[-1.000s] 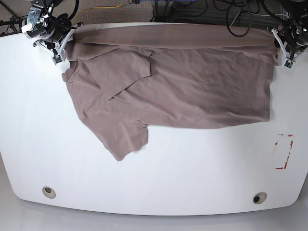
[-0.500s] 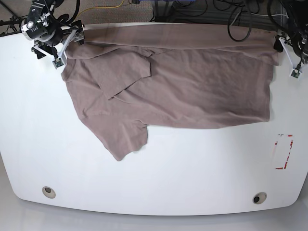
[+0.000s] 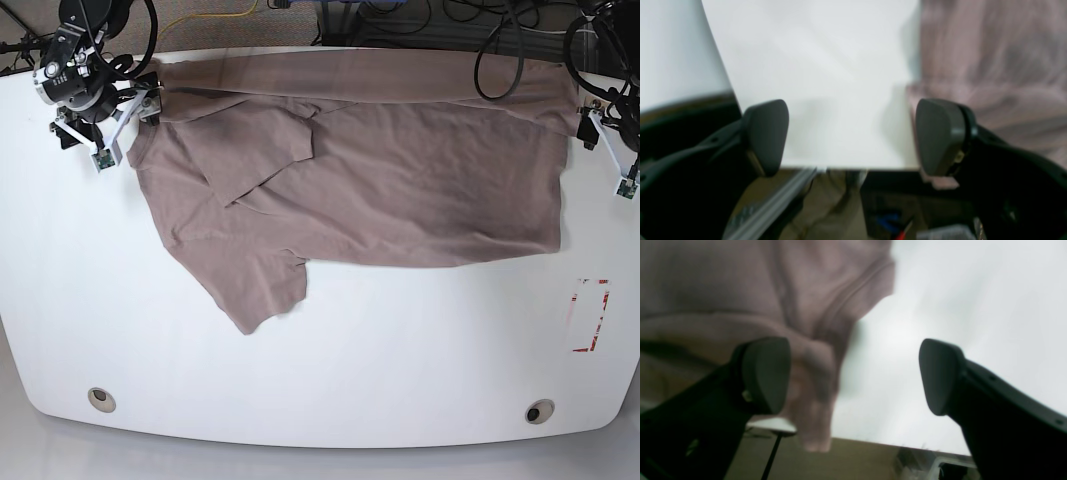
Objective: Fold the T-shirt properly
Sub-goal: 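Move both grippers to the shirt's hem corners and grasp them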
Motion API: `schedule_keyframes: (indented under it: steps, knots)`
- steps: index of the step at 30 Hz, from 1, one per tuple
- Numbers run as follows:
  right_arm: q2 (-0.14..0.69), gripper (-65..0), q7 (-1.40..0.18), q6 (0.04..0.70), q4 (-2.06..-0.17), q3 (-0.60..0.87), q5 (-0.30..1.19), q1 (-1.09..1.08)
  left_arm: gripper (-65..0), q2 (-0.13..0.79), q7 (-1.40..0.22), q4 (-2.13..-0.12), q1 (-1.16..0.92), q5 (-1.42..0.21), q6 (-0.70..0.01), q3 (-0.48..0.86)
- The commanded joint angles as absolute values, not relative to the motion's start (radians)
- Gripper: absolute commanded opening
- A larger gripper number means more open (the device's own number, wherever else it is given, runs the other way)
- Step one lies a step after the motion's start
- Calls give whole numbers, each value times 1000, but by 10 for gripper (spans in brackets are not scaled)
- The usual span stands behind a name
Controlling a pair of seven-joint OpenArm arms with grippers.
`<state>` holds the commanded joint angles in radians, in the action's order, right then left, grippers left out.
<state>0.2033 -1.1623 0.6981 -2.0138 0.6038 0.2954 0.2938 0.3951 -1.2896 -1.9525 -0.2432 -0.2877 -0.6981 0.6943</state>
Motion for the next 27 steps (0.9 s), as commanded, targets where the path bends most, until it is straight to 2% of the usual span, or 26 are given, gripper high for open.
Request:
schedule_keyframes:
  steps: [5, 13, 24, 27]
  knots:
    - [197, -75, -1162, 698, -1965, 582, 294, 194, -93, 392, -1260, -1954, -200, -286, -698, 707]
    - [188, -75, -1156, 698, -1814, 535, 294, 15, -189, 390, -1222, -1952, -171, -285, -698, 700]
    - [217, -75, -1069, 698, -1511, 458, 294, -213, -189, 390, -1222, -1952, -162, -285, -698, 699]
    - [226, -75, -1032, 698, -1429, 441, 292, -249, -171, 390, -1222, -1951, -162, -285, -698, 702]
